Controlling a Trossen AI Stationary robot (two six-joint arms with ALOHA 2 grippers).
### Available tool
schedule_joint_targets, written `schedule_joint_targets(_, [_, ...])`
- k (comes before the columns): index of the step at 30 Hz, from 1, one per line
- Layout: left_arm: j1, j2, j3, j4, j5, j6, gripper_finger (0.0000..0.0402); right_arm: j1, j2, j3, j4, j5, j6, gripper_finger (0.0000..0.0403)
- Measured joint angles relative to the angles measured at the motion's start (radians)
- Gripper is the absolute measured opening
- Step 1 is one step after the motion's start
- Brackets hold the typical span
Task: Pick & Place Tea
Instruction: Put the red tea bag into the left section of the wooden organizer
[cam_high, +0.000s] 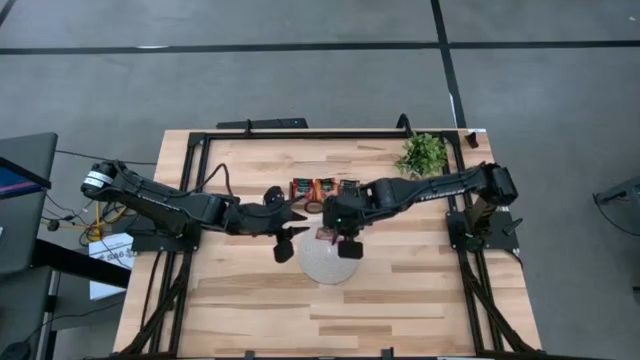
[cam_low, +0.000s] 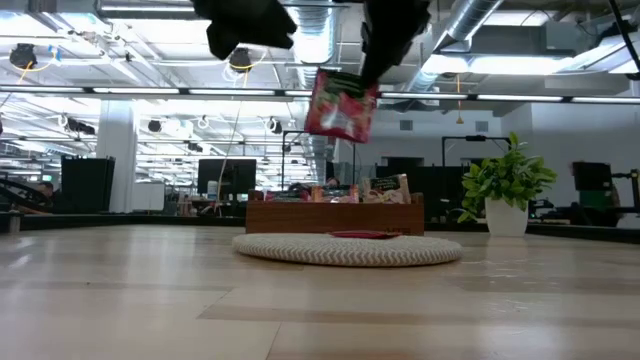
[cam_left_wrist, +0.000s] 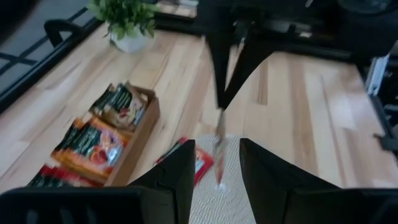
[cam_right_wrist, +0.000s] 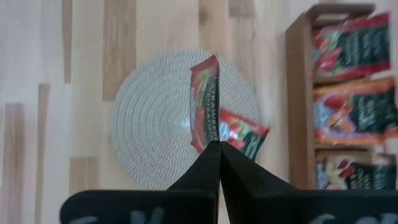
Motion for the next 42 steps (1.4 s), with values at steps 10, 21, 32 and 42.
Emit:
schedule_joint_targets(10, [0.019, 0.000, 0.000, 0.005, 0.001, -0.011, 0.0118, -0.012, 0.000, 0.038, 0.039, 0.000, -0.029, 0.0000])
schedule_joint_targets(21, [0.033, 0.054, 0.000, 0.009, 0.032, -0.032, 0.0106, -0.011, 0.000, 0.073, 0.046, 0.000, -0.030, 0.0000])
schedule_joint_targets(32, [0.037, 0.065, 0.000, 0.040, 0.013, -0.033, 0.0106, -0.011, 0.000, 0.073, 0.044, 0.000, -0.029, 0.0000])
schedule_joint_targets(42, [0.040, 0.069, 0.000, 0.088, 0.021, -0.034, 0.0095, -0.012, 0.000, 0.073, 0.051, 0.000, -0.029, 0.0000])
